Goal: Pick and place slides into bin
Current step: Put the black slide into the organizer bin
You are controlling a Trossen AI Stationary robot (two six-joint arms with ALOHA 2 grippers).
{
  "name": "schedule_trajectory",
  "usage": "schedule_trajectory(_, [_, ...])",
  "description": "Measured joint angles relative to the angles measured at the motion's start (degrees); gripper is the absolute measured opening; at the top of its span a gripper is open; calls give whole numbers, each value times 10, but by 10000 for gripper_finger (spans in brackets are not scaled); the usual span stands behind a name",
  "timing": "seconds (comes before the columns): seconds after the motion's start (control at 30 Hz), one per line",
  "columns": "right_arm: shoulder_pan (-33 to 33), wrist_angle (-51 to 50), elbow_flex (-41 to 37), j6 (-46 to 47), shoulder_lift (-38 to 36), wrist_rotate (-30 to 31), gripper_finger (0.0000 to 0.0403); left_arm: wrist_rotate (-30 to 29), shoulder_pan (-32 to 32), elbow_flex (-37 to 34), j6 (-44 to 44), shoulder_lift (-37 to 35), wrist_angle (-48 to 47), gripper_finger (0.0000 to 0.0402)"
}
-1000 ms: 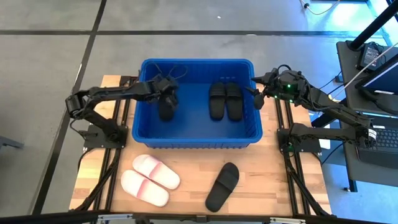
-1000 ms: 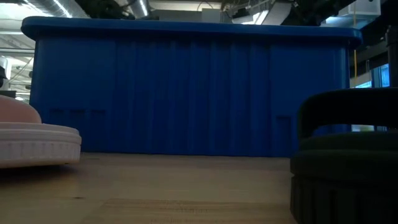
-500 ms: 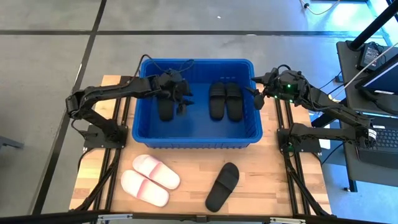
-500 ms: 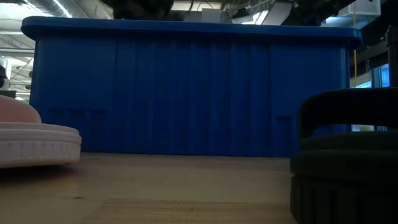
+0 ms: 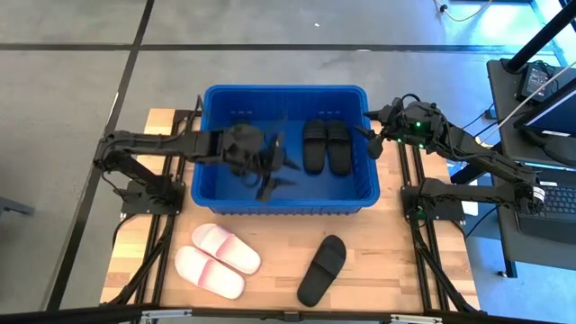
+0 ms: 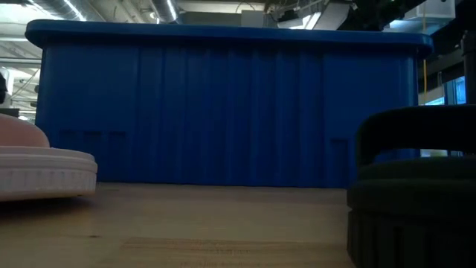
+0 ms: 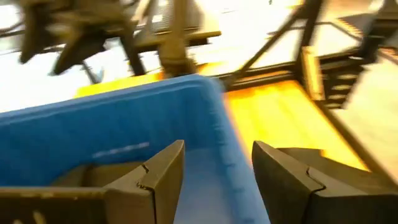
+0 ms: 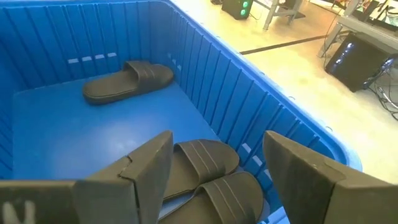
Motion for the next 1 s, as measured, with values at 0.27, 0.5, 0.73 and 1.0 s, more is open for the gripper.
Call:
schedule_trajectory(0.27, [0, 0, 0, 0, 0, 0, 251, -153, -152, 0, -4, 8, 10, 183])
schedule_trajectory(0.5, [0, 0, 0, 2, 0, -2, 251, -276, -214, 0, -6, 59, 10, 183])
schedule_trajectory(0.73, [0, 0, 0, 4, 0, -2, 251, -216, -216, -1, -53, 144, 21, 183])
schedule_trajectory(1.0, [0, 0, 0, 3, 0, -2, 251, -140, -205, -1, -67, 156, 68, 183])
